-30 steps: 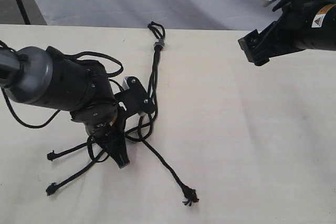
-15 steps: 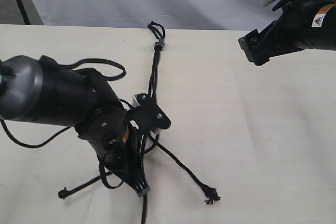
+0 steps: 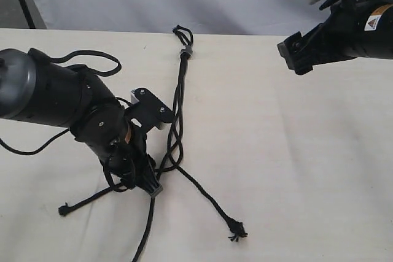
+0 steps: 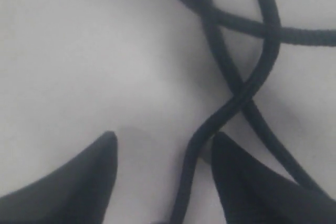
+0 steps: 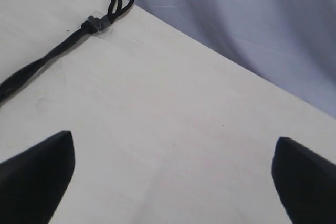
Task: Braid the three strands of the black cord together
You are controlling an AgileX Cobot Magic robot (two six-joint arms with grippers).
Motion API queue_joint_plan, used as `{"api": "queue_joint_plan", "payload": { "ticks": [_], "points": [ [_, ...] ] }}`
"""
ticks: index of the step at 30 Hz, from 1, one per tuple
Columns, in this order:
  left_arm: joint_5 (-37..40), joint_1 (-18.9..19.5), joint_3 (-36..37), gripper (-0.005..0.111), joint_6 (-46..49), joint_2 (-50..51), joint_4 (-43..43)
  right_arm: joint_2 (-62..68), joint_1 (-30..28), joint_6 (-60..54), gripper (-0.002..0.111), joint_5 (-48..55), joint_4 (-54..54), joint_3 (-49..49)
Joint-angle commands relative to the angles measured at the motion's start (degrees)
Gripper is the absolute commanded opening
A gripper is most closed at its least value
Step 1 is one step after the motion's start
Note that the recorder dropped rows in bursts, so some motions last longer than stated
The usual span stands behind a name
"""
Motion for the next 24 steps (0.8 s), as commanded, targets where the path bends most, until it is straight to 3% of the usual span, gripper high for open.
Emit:
{"api": "queue_joint_plan", "payload": {
  "ticks": [1, 5, 9, 14, 17, 20, 24],
  "points": [
    [0.29, -0.04, 0.31, 0.055, -0.40, -4.06, -0.06, -0.25, -0.21, 1.49, 0.094, 0.88, 8.25, 0.24],
    [-0.38, 2.34, 0.31, 0.055, -3.64, -12.46, 5.50, -0.25, 2.62, 0.99, 0.094, 5.13, 8.25, -0.52],
    [-0.67, 10.65, 0.31, 0.055, -9.13, -20.18, 7.63, -0.25, 9.33, 0.99, 0.094, 16.65, 8.48, -4.56],
    [-2.27, 20.95, 3.53, 0.055, -12.60, -25.41, 7.38, 1.49, 22.47, 0.99, 0.094, 22.33, 9.03, -5.84],
    [-9.19, 25.46, 7.09, 0.055, -12.60, -26.20, 7.38, 5.28, 30.92, 0.99, 0.093, 23.66, 9.03, -6.88],
    [-11.90, 27.52, 8.15, 0.055, -12.60, -26.20, 7.38, 10.73, 38.74, 0.99, 0.090, 26.69, 8.85, -9.88],
    [-11.66, 27.89, 8.18, 0.055, -12.60, -26.20, 7.38, 18.26, 43.37, 5.05, 0.085, 29.36, 8.85, -15.26]
  ]
}}
